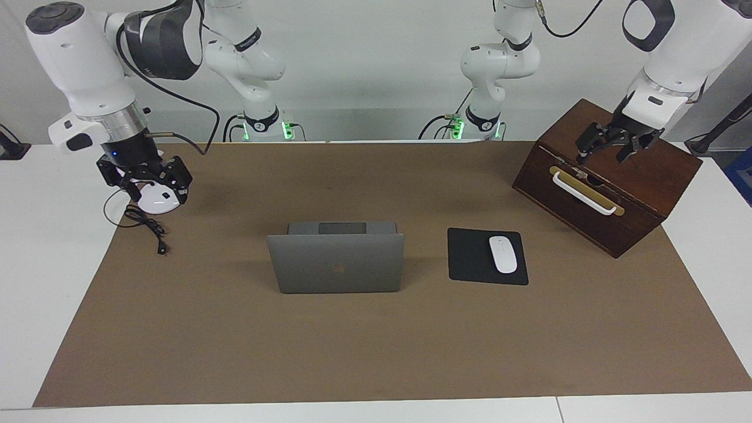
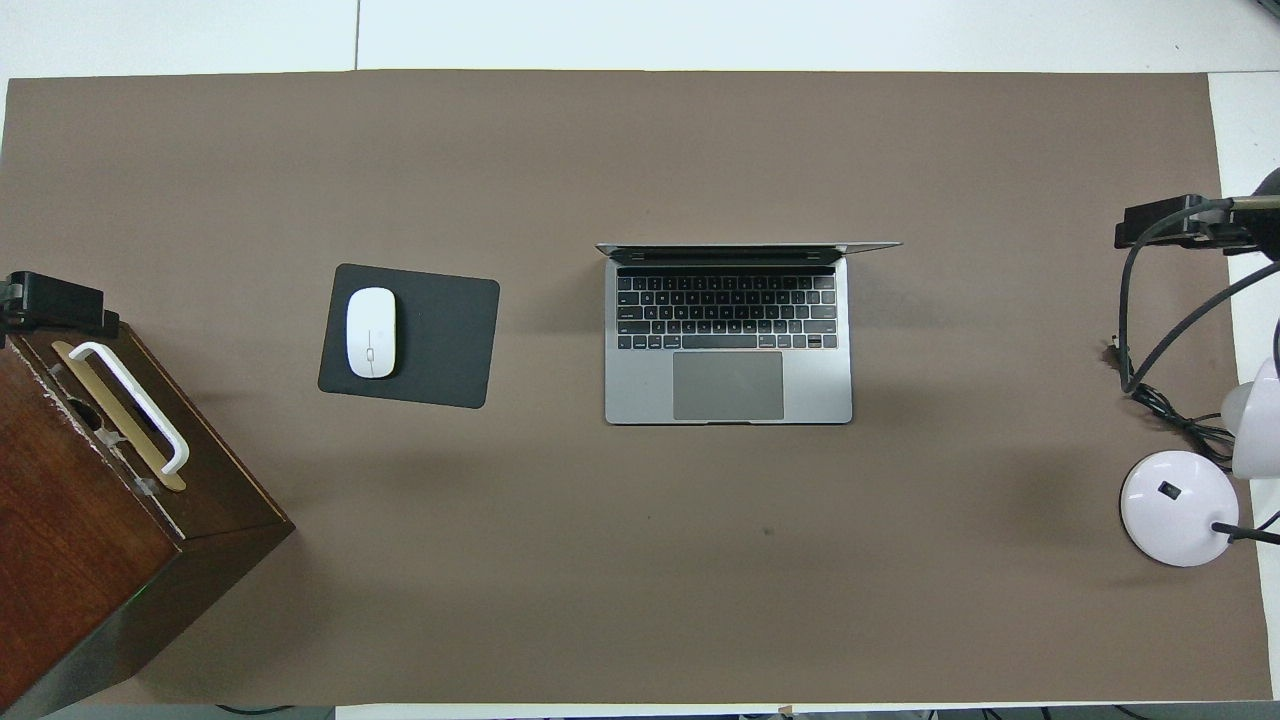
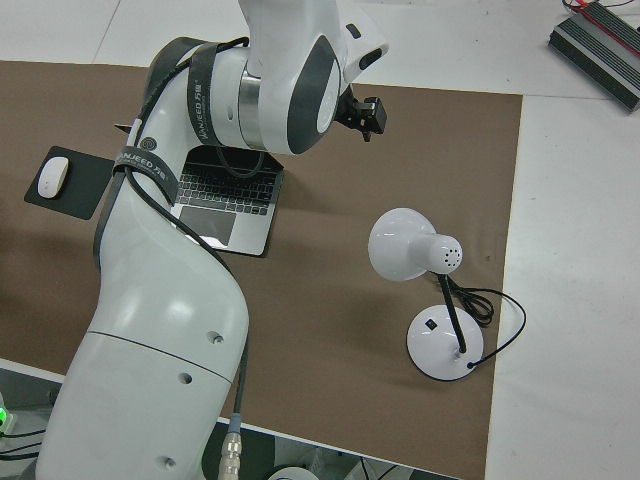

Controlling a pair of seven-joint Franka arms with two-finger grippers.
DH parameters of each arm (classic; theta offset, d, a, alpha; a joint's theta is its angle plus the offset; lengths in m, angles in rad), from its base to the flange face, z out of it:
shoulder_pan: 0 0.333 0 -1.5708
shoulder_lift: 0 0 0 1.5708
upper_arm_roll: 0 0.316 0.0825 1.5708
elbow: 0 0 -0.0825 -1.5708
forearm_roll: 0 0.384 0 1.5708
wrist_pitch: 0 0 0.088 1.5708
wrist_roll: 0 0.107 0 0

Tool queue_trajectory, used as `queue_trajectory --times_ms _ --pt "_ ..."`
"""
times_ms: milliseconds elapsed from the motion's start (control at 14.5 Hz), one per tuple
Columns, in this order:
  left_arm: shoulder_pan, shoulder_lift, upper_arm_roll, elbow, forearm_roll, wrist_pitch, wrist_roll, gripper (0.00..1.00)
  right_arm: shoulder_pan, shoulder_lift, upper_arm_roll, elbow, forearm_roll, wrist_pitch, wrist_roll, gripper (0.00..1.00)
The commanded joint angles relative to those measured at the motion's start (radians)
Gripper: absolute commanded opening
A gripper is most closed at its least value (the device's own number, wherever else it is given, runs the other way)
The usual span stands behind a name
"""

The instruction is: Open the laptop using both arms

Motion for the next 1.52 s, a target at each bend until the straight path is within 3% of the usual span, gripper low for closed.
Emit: queue_trajectory --times_ms 0,1037,1175,1314,1452 --pt "-0.003 -0.02 0.005 -0.016 0.017 0.006 0.001 1.0 -0.005 -0.013 0.007 -0.021 0.0 0.024 0.005 1.0" --pt "0.024 -0.045 0.009 -0.074 0.028 0.059 0.012 1.0 -0.008 -0.007 0.01 -0.003 0.003 0.006 -0.001 1.0" --pt "0.024 -0.045 0.009 -0.074 0.03 0.058 0.012 1.0 -0.01 0.001 0.01 0.032 0.026 -0.04 0.004 1.0" --pt "0.024 -0.045 0.009 -0.074 0.03 0.059 0.012 1.0 -0.007 0.027 0.01 0.147 0.05 -0.167 0.005 1.0" --pt "0.023 -0.045 0.009 -0.074 0.03 0.062 0.012 1.0 0.001 0.021 0.011 0.166 0.044 -0.204 -0.002 1.0"
